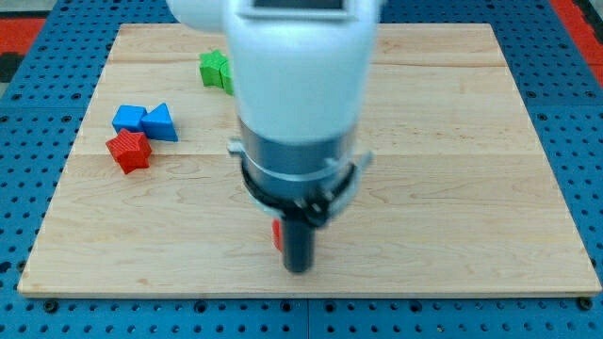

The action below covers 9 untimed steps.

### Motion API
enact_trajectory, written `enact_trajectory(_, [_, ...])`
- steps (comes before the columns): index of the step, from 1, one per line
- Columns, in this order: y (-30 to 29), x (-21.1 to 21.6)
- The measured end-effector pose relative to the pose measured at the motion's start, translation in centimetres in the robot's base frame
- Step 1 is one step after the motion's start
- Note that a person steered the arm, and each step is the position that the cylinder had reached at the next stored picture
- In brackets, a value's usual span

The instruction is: Place the red circle to bottom right of blue triangle

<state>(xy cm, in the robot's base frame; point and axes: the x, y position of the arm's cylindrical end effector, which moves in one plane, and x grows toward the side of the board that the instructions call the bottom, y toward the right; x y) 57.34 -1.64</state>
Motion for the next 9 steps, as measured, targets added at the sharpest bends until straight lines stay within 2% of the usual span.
enact_trajectory(1, [-0.6,-8.1])
enact_trajectory(2, [1.9,-8.9])
enact_trajectory(3, [2.8,-13.4])
enact_trajectory(4, [-2.3,-14.3])
enact_trajectory(5, [2.2,-13.2])
enact_trajectory(6, [-0.5,-10.2])
enact_trajectory(7, [-7.5,-13.5])
enact_trajectory(9, [-9.7,-15.3])
